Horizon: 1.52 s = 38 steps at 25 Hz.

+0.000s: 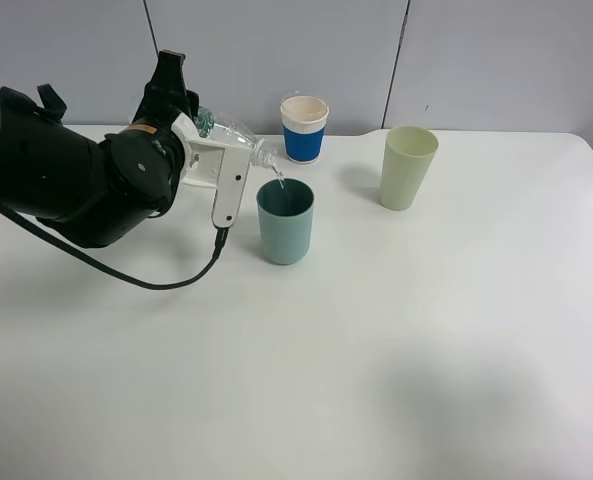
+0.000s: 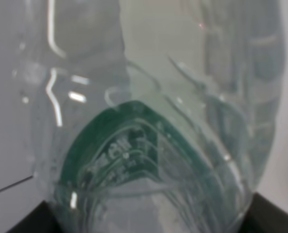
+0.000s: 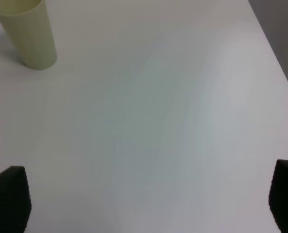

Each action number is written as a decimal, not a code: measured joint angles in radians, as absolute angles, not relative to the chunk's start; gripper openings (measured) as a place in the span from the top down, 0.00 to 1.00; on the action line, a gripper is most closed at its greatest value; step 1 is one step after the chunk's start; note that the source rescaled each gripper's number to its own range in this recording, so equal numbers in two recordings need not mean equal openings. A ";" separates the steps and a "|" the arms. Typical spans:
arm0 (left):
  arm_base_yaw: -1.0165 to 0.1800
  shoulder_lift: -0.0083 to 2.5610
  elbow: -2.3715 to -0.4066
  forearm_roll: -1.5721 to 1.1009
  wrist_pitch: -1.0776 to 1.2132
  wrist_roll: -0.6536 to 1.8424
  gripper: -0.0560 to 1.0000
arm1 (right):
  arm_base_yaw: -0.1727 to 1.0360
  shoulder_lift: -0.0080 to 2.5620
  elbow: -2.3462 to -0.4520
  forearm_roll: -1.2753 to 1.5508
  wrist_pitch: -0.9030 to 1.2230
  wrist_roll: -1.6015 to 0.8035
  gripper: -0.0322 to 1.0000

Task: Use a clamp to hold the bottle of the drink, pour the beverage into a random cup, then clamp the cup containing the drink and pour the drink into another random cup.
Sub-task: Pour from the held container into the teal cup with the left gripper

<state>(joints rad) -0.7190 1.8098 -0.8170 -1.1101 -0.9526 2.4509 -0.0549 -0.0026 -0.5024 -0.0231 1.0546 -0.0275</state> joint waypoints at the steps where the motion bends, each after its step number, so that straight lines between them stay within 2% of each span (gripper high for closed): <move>1: -0.719 1.810 -0.817 -1.110 -0.953 2.452 0.95 | -0.055 -0.003 -0.502 -0.023 1.055 -0.027 0.05; 38: -0.719 1.810 -0.817 -1.080 -1.051 2.496 0.95 | -0.055 -0.003 -0.502 -0.023 1.055 -0.027 0.05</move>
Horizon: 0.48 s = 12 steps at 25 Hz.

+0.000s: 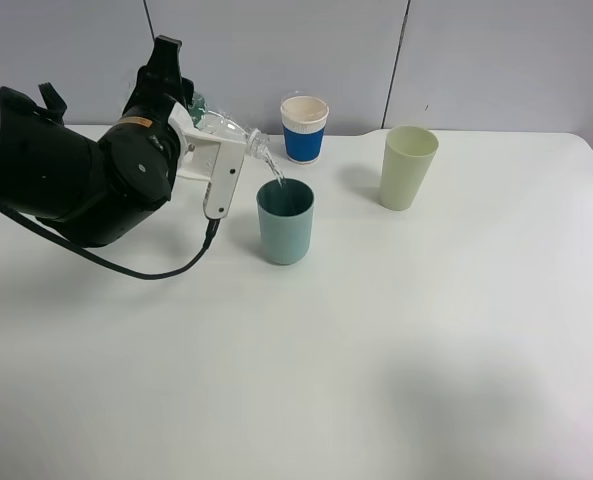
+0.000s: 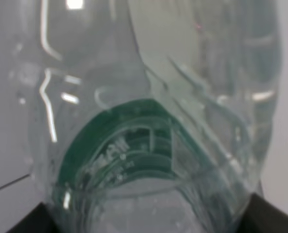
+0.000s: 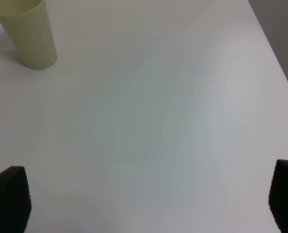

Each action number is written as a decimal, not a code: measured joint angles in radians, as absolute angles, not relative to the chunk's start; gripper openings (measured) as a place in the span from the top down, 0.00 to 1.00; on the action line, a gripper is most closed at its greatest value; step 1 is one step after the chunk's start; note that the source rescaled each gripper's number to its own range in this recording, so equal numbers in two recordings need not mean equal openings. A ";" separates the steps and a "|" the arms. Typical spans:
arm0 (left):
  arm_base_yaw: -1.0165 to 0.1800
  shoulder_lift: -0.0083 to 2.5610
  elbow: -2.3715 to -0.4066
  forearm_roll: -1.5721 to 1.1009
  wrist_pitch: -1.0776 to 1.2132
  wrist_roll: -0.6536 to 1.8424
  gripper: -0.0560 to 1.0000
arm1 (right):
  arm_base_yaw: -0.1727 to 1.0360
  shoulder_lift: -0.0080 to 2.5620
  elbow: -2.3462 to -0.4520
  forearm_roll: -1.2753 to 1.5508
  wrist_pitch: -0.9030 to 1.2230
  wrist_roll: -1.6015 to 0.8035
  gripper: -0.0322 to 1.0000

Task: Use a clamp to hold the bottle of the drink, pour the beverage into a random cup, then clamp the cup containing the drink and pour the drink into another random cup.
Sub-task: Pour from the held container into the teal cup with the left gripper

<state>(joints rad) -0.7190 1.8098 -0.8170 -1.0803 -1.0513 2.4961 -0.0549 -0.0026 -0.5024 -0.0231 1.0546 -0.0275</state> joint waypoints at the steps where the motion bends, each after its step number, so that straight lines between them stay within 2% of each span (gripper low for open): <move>1: -0.719 1.810 -0.817 -1.079 -1.060 2.496 0.95 | -0.055 -0.003 -0.502 -0.023 1.055 -0.027 0.05; 12: -0.719 1.810 -0.817 -1.064 -1.066 2.524 0.95 | -0.055 -0.003 -0.502 -0.023 1.055 -0.027 0.05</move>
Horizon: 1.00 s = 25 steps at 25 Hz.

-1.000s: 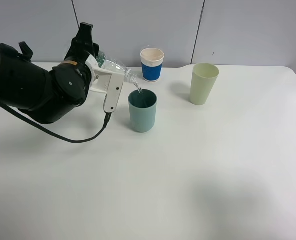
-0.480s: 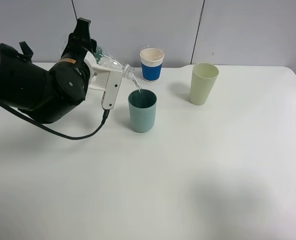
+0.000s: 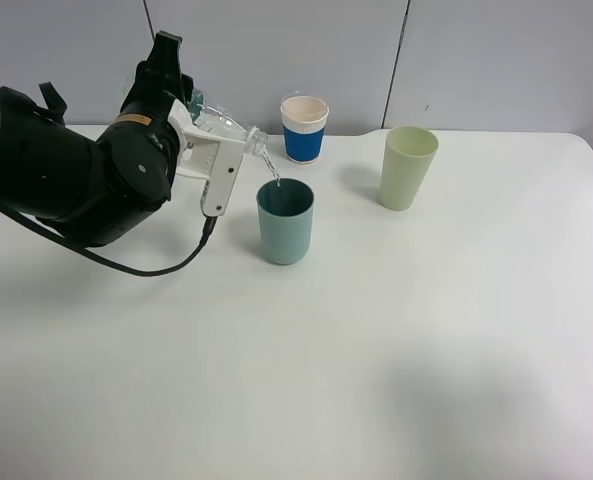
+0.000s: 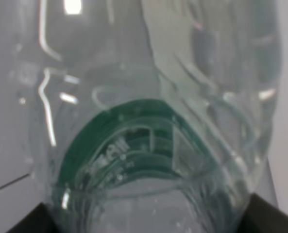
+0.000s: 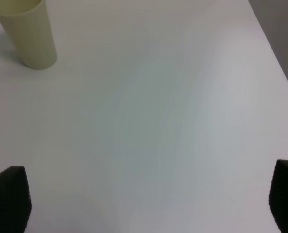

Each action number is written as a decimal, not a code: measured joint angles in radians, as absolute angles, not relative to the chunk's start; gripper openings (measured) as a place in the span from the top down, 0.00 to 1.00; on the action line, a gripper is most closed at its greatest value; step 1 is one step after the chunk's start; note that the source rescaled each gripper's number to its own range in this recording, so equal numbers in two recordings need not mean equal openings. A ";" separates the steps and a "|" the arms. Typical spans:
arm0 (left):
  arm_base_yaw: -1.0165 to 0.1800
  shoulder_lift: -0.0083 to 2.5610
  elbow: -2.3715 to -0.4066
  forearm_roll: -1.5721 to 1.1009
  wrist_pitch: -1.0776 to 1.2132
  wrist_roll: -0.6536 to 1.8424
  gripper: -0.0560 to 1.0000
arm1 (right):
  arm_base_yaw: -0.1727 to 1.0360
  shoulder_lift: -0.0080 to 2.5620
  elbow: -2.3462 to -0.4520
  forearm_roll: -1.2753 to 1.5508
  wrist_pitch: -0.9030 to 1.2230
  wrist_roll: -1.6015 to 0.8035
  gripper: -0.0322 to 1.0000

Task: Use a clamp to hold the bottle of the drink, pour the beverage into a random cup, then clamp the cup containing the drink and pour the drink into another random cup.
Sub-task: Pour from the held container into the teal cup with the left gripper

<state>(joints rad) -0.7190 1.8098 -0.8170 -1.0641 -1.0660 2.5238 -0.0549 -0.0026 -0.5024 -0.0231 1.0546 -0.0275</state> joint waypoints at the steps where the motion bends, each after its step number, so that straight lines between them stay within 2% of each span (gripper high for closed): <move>1: -0.719 1.810 -0.817 -1.061 -1.066 2.533 0.95 | -0.055 -0.003 -0.502 -0.023 1.055 -0.027 0.05; 25: -0.719 1.810 -0.818 -0.909 -1.066 2.620 0.95 | -0.055 -0.003 -0.502 -0.023 1.055 -0.027 0.05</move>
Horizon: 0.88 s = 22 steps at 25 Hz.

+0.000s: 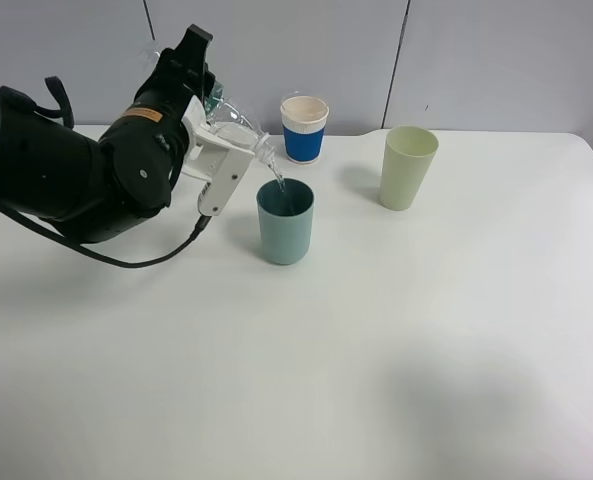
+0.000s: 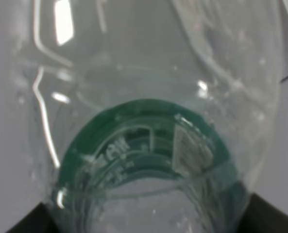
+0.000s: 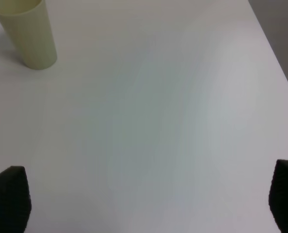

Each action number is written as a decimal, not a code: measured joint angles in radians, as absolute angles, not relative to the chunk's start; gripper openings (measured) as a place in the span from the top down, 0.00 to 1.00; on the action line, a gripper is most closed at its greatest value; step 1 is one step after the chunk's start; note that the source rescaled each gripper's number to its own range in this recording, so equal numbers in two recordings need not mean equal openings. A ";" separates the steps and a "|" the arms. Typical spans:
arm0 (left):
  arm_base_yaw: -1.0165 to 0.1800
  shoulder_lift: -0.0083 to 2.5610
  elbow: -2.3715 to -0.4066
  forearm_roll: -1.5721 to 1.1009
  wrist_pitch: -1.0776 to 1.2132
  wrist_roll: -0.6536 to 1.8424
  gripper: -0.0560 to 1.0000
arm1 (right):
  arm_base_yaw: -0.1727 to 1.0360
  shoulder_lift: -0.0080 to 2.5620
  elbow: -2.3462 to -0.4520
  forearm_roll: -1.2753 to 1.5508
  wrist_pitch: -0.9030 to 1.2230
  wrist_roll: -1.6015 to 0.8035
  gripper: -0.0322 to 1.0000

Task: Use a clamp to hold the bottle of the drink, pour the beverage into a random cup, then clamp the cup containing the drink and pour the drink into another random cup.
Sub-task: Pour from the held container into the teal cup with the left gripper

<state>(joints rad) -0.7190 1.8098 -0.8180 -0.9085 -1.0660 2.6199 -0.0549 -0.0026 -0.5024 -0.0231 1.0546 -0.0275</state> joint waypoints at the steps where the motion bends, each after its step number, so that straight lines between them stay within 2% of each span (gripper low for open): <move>1: -0.719 1.810 -0.818 -0.901 -1.066 2.621 0.95 | -0.055 -0.003 -0.502 -0.023 1.055 -0.027 0.05; 22: -0.719 1.810 -0.818 -0.717 -1.091 2.665 0.95 | -0.055 -0.003 -0.502 -0.023 1.055 -0.027 0.05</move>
